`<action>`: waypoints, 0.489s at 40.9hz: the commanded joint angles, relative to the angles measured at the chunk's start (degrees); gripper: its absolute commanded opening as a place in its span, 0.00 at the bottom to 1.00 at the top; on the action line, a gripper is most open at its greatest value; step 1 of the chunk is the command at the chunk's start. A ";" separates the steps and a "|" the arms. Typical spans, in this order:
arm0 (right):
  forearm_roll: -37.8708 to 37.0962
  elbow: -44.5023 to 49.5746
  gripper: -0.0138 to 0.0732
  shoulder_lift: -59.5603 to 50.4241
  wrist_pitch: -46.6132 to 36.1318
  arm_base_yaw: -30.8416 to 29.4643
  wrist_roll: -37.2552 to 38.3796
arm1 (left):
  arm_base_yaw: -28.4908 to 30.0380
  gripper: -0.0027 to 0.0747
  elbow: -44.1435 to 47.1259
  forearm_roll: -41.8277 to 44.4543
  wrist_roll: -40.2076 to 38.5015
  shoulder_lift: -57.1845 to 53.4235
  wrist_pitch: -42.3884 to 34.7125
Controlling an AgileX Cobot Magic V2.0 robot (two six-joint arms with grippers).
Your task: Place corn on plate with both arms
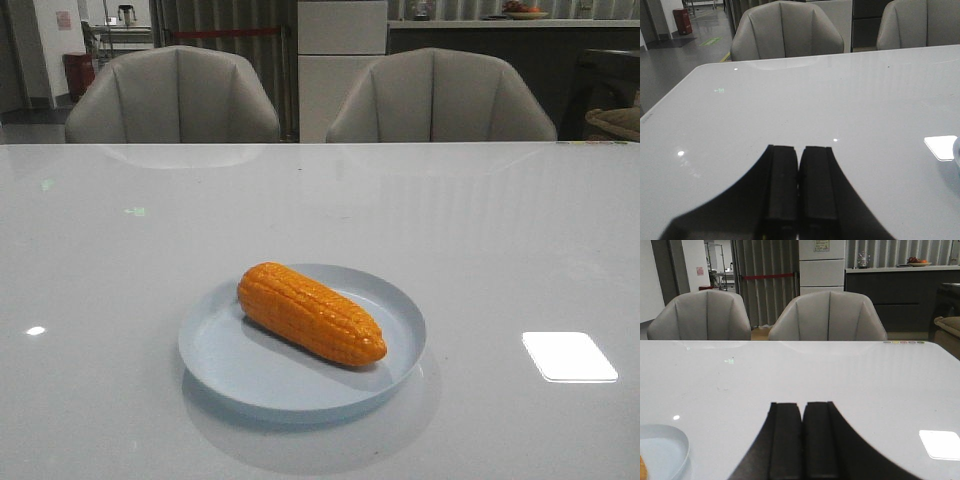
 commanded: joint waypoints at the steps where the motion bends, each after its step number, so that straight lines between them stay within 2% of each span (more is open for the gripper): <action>1: 0.11 -1.15 0.22 -1.47 -2.45 -0.45 -0.11 | 0.09 0.16 2.19 -0.73 -0.09 -0.98 -4.75; 20: 0.67 -1.15 0.22 -1.52 1.80 -0.28 -0.11 | 0.09 0.16 2.19 -0.73 -0.09 -0.98 -4.75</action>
